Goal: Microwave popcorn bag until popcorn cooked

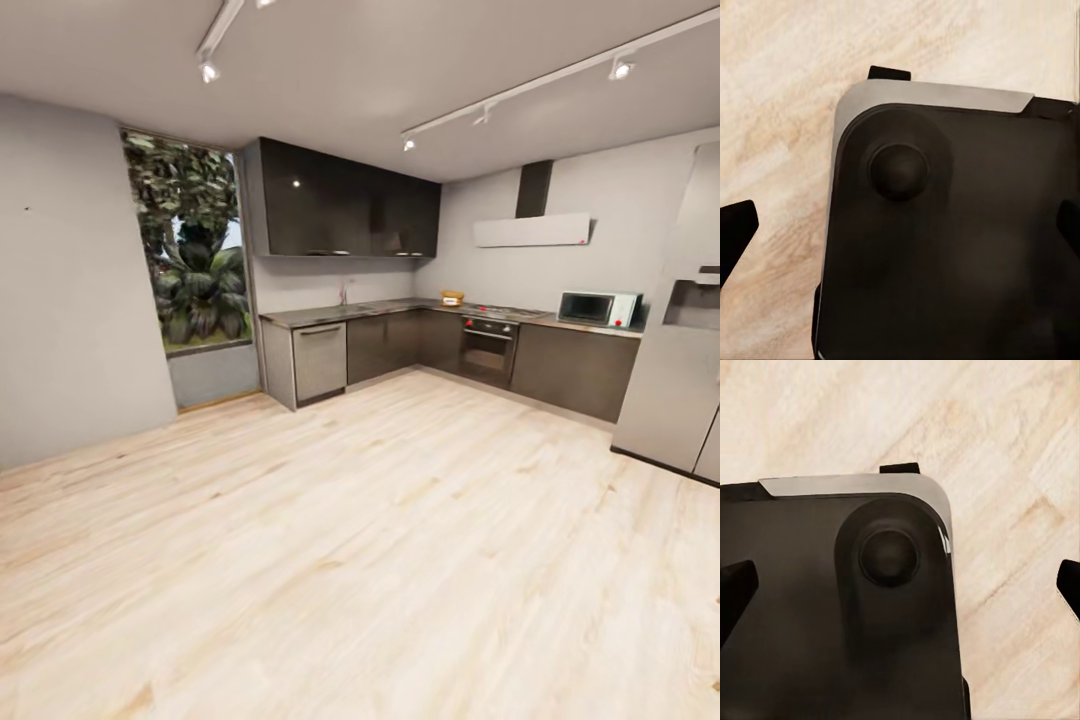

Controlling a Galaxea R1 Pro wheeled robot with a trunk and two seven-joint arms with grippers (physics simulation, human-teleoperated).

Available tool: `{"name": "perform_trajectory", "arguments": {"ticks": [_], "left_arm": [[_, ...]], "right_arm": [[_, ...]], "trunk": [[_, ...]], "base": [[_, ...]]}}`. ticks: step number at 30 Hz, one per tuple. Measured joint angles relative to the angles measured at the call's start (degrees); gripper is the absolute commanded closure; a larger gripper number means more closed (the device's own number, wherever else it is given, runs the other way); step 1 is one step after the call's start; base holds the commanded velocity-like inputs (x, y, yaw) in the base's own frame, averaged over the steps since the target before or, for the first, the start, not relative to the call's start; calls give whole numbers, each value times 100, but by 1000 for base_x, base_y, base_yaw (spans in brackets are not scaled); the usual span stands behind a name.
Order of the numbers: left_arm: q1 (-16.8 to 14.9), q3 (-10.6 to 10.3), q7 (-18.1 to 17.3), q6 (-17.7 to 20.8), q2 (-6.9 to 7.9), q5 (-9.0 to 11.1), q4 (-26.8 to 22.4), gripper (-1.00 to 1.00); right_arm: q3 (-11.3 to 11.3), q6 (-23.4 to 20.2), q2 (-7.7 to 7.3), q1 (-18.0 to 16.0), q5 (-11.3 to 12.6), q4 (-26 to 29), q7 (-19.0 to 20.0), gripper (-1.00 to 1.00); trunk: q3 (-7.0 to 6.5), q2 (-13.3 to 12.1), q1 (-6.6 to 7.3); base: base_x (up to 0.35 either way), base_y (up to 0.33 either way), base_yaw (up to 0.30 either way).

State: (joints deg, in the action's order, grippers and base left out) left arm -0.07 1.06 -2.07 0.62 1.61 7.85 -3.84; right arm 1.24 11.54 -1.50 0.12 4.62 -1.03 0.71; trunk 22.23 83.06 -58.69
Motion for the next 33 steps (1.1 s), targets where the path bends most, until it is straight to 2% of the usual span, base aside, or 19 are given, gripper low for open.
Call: {"name": "perform_trajectory", "arguments": {"ticks": [11, 13, 15, 17, 33], "left_arm": [[-1, -16, -2, 1, -28, -16, 0, -100], [0, -16, -1, -20, -44, -76, -1, -100], [2, -15, 0, -45, -54, -199, 0, -100], [3, -15, 0, -50, -55, -227, -1, -100], [-1, -15, 0, -32, -56, -237, 7, -100]], "right_arm": [[7, 7, 0, 0, 2, 0, -1, -100], [5, 7, 0, 0, 2, 0, -1, -100], [9, 8, 0, 1, 41, 0, -2, -100], [14, 8, 0, 1, 65, 0, -3, -100], [8, 8, 0, 1, 66, 0, -3, -100]], "trunk": [[0, 0, 0], [0, 0, 0], [0, 0, 0], [0, 0, 0], [0, 0, 0]], "base": [[332, 0, 0], [332, 0, -57], [332, 0, -203], [332, 0, -229], [332, 0, -246]]}}
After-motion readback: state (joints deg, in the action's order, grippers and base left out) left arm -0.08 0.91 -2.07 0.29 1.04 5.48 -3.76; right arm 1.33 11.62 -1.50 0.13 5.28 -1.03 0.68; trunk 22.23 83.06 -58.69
